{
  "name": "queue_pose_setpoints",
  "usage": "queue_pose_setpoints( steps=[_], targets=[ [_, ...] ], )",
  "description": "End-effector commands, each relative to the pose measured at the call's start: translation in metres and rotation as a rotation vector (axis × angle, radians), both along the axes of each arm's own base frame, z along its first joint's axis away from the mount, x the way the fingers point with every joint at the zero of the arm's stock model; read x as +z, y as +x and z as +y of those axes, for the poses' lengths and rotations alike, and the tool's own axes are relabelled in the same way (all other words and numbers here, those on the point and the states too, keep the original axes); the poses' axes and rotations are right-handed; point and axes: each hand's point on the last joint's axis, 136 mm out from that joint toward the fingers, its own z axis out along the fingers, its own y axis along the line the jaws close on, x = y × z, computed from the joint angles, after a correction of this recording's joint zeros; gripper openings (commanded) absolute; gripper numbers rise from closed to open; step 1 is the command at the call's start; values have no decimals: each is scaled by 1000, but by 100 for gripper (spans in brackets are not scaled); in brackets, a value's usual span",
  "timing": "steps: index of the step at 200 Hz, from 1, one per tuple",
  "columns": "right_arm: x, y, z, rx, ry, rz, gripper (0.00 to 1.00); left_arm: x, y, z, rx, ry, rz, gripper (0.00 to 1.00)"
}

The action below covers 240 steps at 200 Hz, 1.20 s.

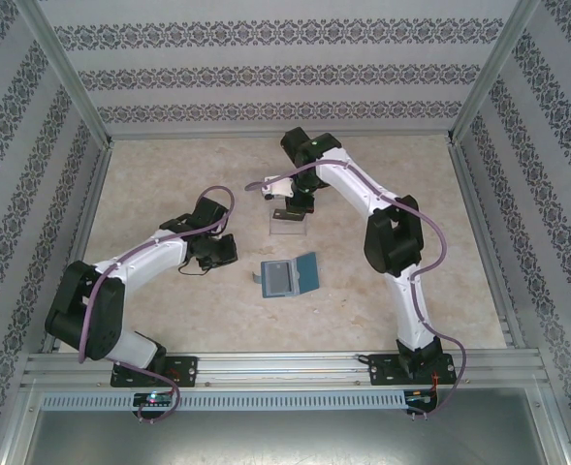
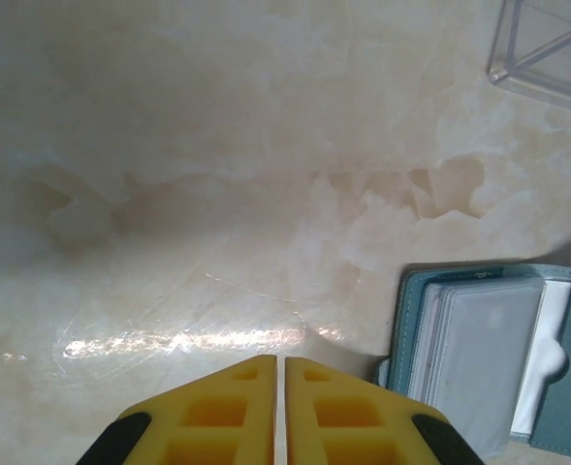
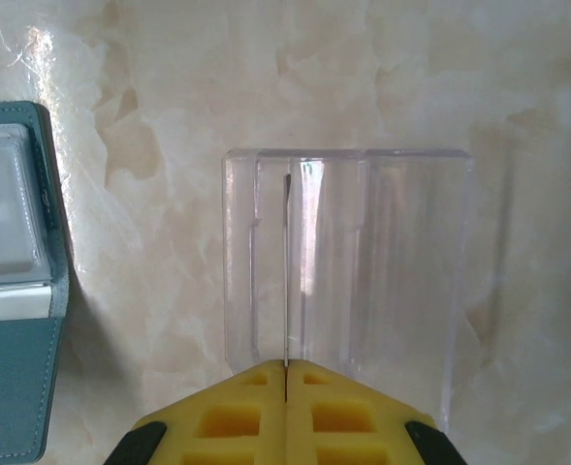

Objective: Take the credit cards out of the card holder

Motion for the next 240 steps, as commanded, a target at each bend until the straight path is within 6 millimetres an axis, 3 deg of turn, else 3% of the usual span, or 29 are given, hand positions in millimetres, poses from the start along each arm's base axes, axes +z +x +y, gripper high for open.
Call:
queue_pose_setpoints(
  steps=[1, 128, 182, 240],
  targets=[
    [-5, -13, -1, 41, -23, 64, 0, 3, -3, 7, 6, 3, -14, 11],
    [-38, -30, 1, 86, -66, 212, 0, -1, -7, 11, 18, -8, 1, 11],
    [-33, -31, 6, 110, -43, 233, 17, 1, -7, 9, 23, -24, 1, 11],
    [-26, -16, 2, 96, -47, 177, 18, 1, -6, 8, 23, -32, 1, 12]
  ],
)
